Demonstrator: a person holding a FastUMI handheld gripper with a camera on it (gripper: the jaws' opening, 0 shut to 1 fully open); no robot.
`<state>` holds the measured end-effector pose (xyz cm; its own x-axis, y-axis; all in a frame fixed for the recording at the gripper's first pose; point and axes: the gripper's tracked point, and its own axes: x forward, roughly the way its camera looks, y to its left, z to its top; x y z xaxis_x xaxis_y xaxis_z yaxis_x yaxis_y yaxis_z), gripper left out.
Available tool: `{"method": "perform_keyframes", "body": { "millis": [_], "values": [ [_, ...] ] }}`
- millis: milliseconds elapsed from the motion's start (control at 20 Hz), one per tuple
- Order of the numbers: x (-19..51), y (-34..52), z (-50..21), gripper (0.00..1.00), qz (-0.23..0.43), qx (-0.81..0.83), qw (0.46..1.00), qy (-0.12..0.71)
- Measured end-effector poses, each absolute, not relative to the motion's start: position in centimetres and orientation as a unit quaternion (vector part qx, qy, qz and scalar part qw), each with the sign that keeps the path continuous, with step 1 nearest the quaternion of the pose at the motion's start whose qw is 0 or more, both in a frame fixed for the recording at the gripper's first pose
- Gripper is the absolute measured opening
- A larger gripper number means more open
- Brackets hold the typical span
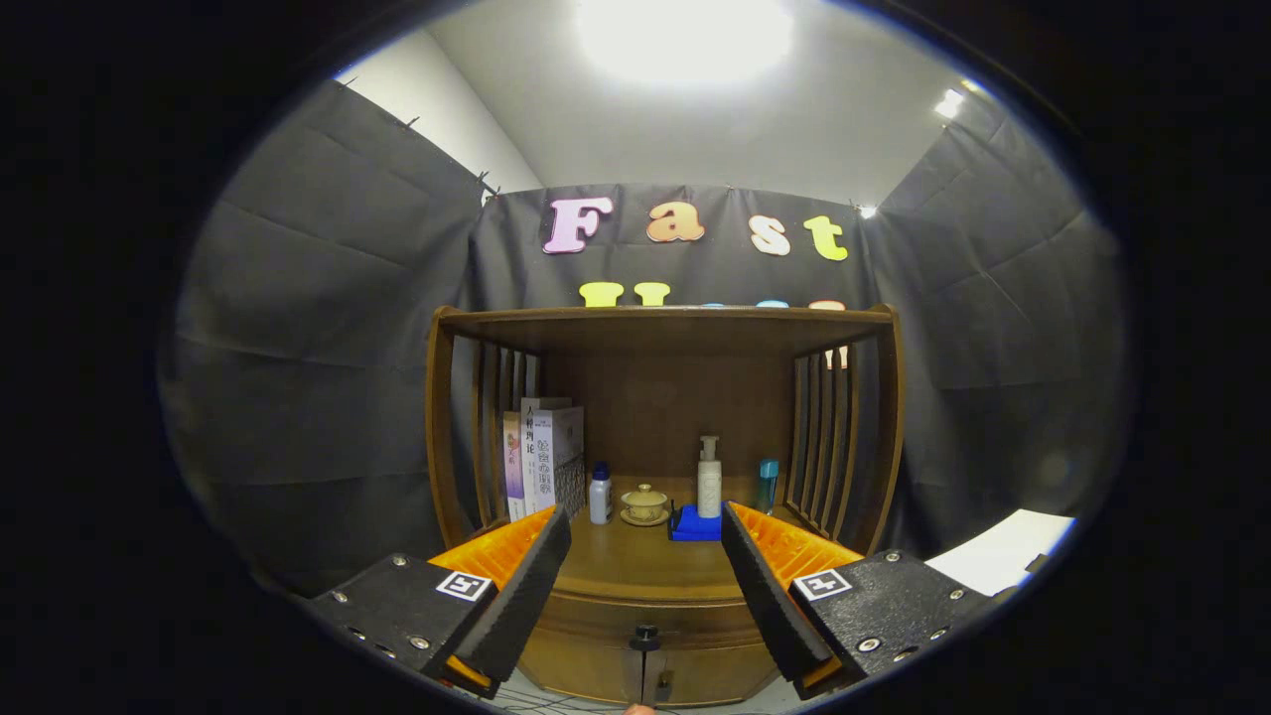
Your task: Pull open the drawer, take out the items inside it, and place them on the countertop above the cabinet.
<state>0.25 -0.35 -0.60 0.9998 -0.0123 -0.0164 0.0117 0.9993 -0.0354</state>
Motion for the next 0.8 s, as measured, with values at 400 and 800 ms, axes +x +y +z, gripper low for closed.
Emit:
{"method": "perform_keyframes", "body": {
  "millis": [400,800],
  "values": [
    [1.8,-1.4,-3.5,0.95,-0.013,-0.003,0.999,0.032],
    [3.9,-1.1,-9.9,0.95,0.02,-0.02,0.996,0.086]
  ]
}}
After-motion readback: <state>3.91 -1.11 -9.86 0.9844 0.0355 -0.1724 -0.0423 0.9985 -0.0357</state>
